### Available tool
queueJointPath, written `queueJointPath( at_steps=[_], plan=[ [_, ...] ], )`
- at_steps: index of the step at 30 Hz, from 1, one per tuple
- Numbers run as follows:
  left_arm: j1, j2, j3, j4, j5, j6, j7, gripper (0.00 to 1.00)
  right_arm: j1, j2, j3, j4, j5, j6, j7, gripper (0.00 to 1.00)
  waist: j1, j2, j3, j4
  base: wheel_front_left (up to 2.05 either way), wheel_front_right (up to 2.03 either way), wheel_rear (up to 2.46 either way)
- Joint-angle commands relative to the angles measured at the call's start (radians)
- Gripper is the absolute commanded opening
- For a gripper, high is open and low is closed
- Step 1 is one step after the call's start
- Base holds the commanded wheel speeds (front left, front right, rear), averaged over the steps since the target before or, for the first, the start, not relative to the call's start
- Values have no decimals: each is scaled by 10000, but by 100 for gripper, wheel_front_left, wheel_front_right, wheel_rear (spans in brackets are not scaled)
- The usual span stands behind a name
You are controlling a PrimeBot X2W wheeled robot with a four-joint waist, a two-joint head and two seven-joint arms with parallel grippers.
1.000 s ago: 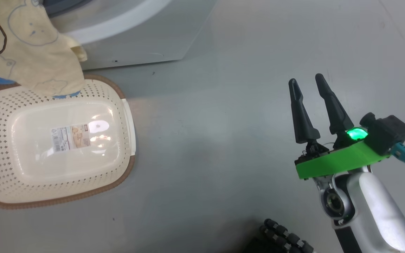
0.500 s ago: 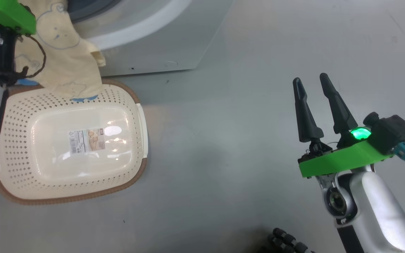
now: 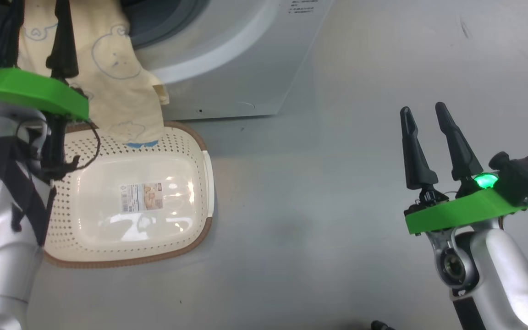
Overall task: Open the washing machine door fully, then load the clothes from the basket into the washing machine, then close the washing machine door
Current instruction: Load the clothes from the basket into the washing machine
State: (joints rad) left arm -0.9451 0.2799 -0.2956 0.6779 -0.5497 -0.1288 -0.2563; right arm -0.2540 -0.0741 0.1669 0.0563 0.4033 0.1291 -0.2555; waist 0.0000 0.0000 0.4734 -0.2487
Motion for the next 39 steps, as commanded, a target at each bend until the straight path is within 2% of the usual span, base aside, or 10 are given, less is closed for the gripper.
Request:
queueJointPath(
  at_steps=[1, 14, 26, 39],
  plan=[
    [135, 300, 444, -461, 197, -19, -55, 100, 146, -218, 92, -225, -39, 16, -63, 100, 0, 0, -263, 228, 0, 0, 0],
    [2342, -178, 1115, -1343, 635, -19, -55, 100, 625, -749, -202, 18, 59, 16, -63, 100, 0, 0, -1362, 1030, 0, 0, 0],
    [4434, -588, 1597, -2151, 1104, -19, -55, 100, 1436, -1064, -547, 105, 161, 16, -63, 100, 0, 0, -2352, 1505, 0, 0, 0],
    [6767, -555, 2278, -3446, 1448, -19, -55, 100, 2316, -1277, -716, 15, 116, 16, -63, 100, 0, 0, -3166, 1771, 0, 0, 0]
  ],
)
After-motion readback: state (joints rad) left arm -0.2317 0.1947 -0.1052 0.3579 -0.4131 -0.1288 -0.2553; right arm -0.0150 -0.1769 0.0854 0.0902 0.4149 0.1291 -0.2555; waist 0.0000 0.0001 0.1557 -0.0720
